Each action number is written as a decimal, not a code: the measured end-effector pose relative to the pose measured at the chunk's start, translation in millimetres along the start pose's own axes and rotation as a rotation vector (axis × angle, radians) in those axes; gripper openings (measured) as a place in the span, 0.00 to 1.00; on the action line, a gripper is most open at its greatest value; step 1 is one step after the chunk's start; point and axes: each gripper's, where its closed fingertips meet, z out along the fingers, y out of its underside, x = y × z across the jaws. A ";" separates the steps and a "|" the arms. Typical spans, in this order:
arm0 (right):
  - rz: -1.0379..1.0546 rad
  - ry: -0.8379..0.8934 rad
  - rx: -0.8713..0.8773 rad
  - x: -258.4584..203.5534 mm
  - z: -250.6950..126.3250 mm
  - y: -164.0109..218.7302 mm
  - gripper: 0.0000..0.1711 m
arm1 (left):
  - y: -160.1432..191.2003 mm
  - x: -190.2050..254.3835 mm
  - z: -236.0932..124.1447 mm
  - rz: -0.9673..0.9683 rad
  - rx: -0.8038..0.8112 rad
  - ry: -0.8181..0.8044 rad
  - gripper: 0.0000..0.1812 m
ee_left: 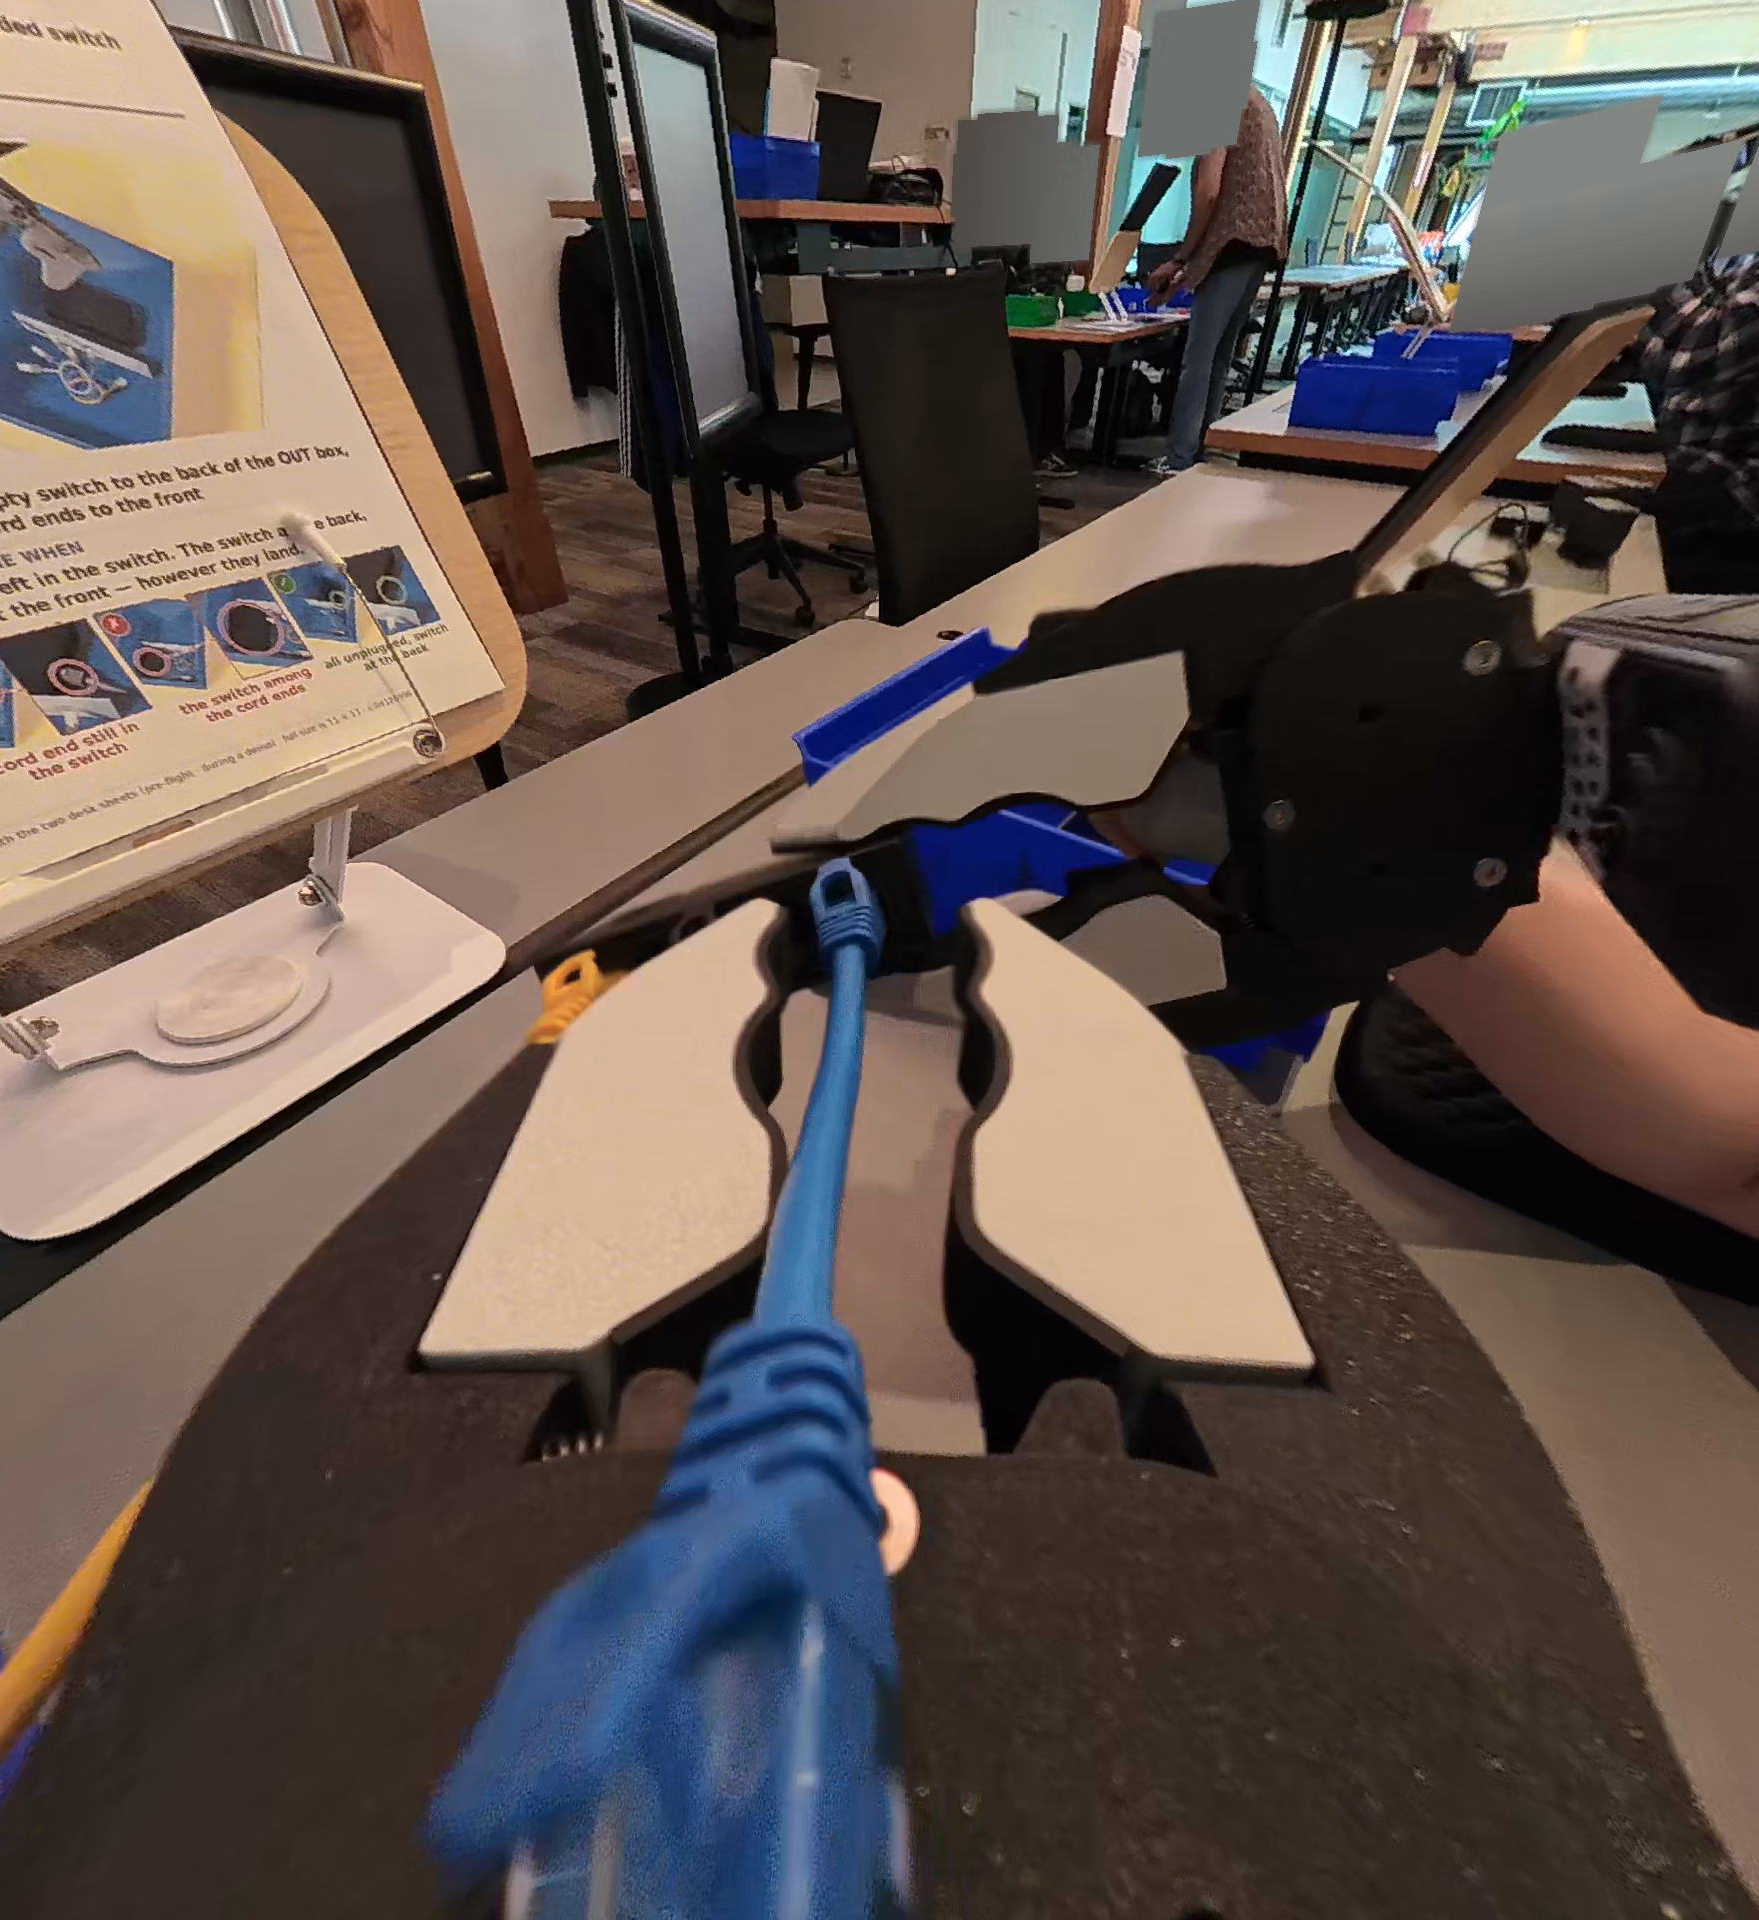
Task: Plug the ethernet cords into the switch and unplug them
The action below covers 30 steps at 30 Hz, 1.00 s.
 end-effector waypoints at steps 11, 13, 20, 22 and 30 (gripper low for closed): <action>0.525 -0.149 0.021 36.9 -10.2 46.0 0.16 | -78.0 21.3 -64.8 -0.044 0.236 0.074 0.31; 0.606 -0.169 0.014 52.9 -23.2 59.1 0.15 | -90.9 26.2 -80.6 -0.016 0.275 0.072 0.30; 0.866 -0.218 -0.042 120.4 -81.3 130.8 0.15 | -112.8 31.7 -112.5 0.018 0.334 0.066 0.28; 0.929 -0.176 -0.095 134.5 -96.6 165.8 0.15 | -116.0 33.5 -117.0 0.011 0.350 0.075 0.28; 1.217 -0.133 -0.201 108.2 -113.0 263.7 0.15 | -114.5 43.5 -114.0 0.028 0.341 0.086 0.28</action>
